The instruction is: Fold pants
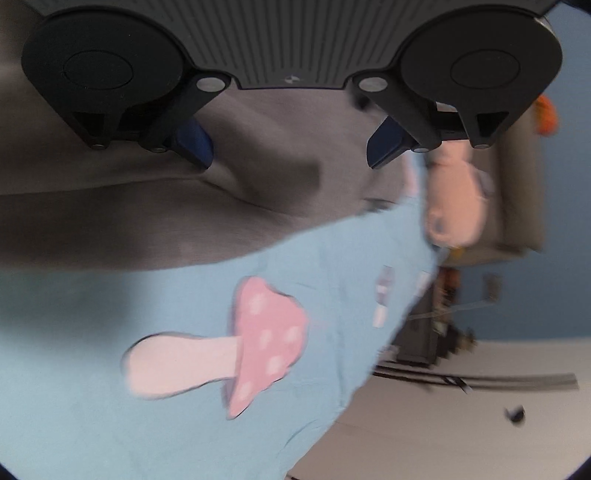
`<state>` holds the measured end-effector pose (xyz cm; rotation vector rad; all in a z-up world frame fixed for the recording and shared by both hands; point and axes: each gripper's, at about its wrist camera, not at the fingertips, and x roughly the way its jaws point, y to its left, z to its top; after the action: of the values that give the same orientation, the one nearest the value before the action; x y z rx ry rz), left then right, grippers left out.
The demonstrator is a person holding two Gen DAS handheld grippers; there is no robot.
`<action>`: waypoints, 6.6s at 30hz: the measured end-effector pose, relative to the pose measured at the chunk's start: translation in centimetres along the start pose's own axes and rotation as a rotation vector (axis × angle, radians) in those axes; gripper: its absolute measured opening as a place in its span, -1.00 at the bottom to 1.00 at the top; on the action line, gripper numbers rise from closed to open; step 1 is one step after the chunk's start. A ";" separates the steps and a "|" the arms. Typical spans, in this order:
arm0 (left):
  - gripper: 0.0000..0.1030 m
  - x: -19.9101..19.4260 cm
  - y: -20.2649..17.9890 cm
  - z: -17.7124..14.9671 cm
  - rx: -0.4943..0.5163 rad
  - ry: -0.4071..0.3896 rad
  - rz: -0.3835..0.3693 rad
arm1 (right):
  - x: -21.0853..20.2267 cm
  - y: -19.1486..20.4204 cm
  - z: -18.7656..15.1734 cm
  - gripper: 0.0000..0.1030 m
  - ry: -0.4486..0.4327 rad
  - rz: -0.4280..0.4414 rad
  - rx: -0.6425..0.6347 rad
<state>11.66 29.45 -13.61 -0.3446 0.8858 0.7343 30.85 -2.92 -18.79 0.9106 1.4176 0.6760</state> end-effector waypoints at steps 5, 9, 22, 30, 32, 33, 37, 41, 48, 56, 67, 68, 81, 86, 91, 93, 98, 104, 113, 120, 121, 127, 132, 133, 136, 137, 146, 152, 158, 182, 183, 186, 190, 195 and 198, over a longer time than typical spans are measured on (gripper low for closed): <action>1.00 0.2 -0.1 0.1 0.005 0.005 0.006 | 0.6 0.7 1.1 0.77 -0.129 0.122 0.022; 1.00 0.2 -0.2 0.0 0.019 -0.001 0.012 | -2.4 2.0 1.0 0.68 -0.378 0.153 -0.056; 1.00 0.3 -0.1 0.1 0.021 0.001 0.017 | -1.9 0.6 -1.1 0.78 -0.046 -0.207 -0.117; 1.00 0.1 -1.0 -0.2 0.050 -0.018 0.047 | 3.9 1.2 1.0 0.92 0.156 -0.034 -0.026; 1.00 0.2 -1.0 -0.2 0.050 -0.019 0.046 | 4.8 1.3 1.4 0.92 0.128 -0.002 0.009; 1.00 0.2 -1.0 -0.2 0.049 -0.017 0.046 | 4.5 1.3 1.7 0.93 0.094 0.020 0.027; 1.00 0.3 -1.1 -0.2 0.056 -0.019 0.046 | 0.7 0.5 2.9 0.82 -0.251 0.256 0.061; 1.00 0.4 -1.1 -0.2 0.052 -0.016 0.044 | -3.0 0.7 2.7 0.84 -0.408 0.103 0.010; 1.00 0.4 -1.2 -0.2 0.056 -0.019 0.049 | -1.1 2.6 -1.1 0.64 -0.137 -0.215 -0.295; 1.00 0.5 -1.1 -0.1 0.056 -0.018 0.050 | -0.2 2.1 -2.0 -0.87 -0.101 -0.303 -0.338; 1.00 0.5 -1.1 0.0 0.056 -0.017 0.050 | -0.2 5.9 -12.4 -0.83 -0.274 -0.592 -0.875; 1.00 0.6 -1.1 0.0 0.056 -0.017 0.050 | -0.1 5.9 -13.0 -0.82 -0.277 -0.614 -0.900; 1.00 0.5 -1.4 -0.1 0.064 -0.021 0.061 | -0.1 5.7 -13.7 -0.65 -0.243 -0.570 -0.842; 1.00 0.5 -1.4 -0.1 0.065 -0.021 0.062 | -3.4 1.9 -6.5 0.40 -0.197 -0.178 -0.304; 1.00 0.6 -1.4 -0.1 0.061 -0.019 0.059 | -2.9 -1.2 -2.6 0.35 -0.107 -0.032 -0.008; 1.00 0.6 -1.4 -0.1 0.058 -0.017 0.060 | -2.1 -1.6 -2.2 0.29 -0.040 -0.040 0.057; 1.00 0.7 -1.4 0.0 0.058 -0.017 0.057 | -1.6 -1.4 -1.7 -0.65 -0.031 -0.128 0.057; 1.00 0.8 -1.4 0.0 0.057 -0.018 0.056 | -5.8 0.4 0.1 -0.91 -0.315 -0.072 -0.067; 1.00 0.9 -1.3 0.0 0.051 -0.016 0.053 | -8.2 3.8 -2.7 -0.94 -0.412 -0.139 -0.240; 1.00 0.7 -1.5 -0.2 0.063 -0.032 0.059 | -1.6 3.2 -6.2 -1.00 -0.205 -0.385 -0.398; 1.00 0.7 -1.5 -0.2 0.063 -0.033 0.059 | -1.7 2.7 -5.1 -1.00 -0.241 -0.353 -0.395; 1.00 0.9 -2.0 -0.1 0.062 -0.045 0.077 | -4.6 5.1 -2.9 -0.89 -0.509 -0.428 -0.326; 1.00 0.7 -2.9 -0.2 0.091 -0.075 0.111 | -6.3 5.2 -9.9 -0.89 -0.426 -0.336 -0.388; 1.00 0.6 -3.0 -0.3 0.098 -0.082 0.117 | -6.2 4.8 -10.8 -0.89 -0.408 -0.353 -0.422; 1.00 0.4 -3.2 -0.3 0.118 -0.086 0.127 | -4.5 2.4 -10.2 -1.00 -0.324 -0.444 -0.374; 1.00 0.3 -3.1 -0.4 0.120 -0.090 0.127 | -4.7 1.5 -9.0 -1.00 -0.368 -0.438 -0.351; 1.00 0.1 -4.8 -1.2 0.198 -0.166 0.196 | -15.0 3.0 -11.6 -0.65 -0.731 -0.441 -0.310; 1.00 -0.5 -7.4 -2.5 0.369 -0.269 0.313 | -19.0 -1.6 -20.5 0.02 -0.624 -0.546 -0.331; 1.00 -4.3 -8.6 -4.5 0.525 -0.381 0.279 | -20.0 -6.1 -23.8 0.35 -0.601 -0.839 -0.268; 1.00 -6.8 -12.2 -10.5 0.529 -0.046 -0.223 | -21.3 -8.4 -23.4 0.95 -0.501 -0.871 -0.298; 1.00 -6.7 -12.1 -10.4 0.527 -0.048 -0.226 | -22.3 -9.0 -23.7 0.95 -0.533 -0.887 -0.282; 1.00 -6.6 -12.1 -10.4 0.527 -0.054 -0.227 | -26.4 -11.8 -25.2 0.95 -0.646 -0.971 -0.180; 1.00 -6.9 -12.3 -10.7 0.531 -0.066 -0.225 | -33.7 -15.9 -29.3 0.95 -0.835 -0.956 -0.012; 1.00 -7.0 -12.3 -10.7 0.528 -0.064 -0.224 | -42.4 -21.7 -35.7 0.92 -1.118 -0.663 0.309; 1.00 -6.9 -12.3 -10.7 0.529 -0.065 -0.223 | -44.7 -26.4 -39.2 0.70 -1.227 -0.345 0.482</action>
<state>11.34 11.77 -14.71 0.0516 0.9266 0.2848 -14.35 -49.54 -14.95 1.1050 0.5555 -0.4996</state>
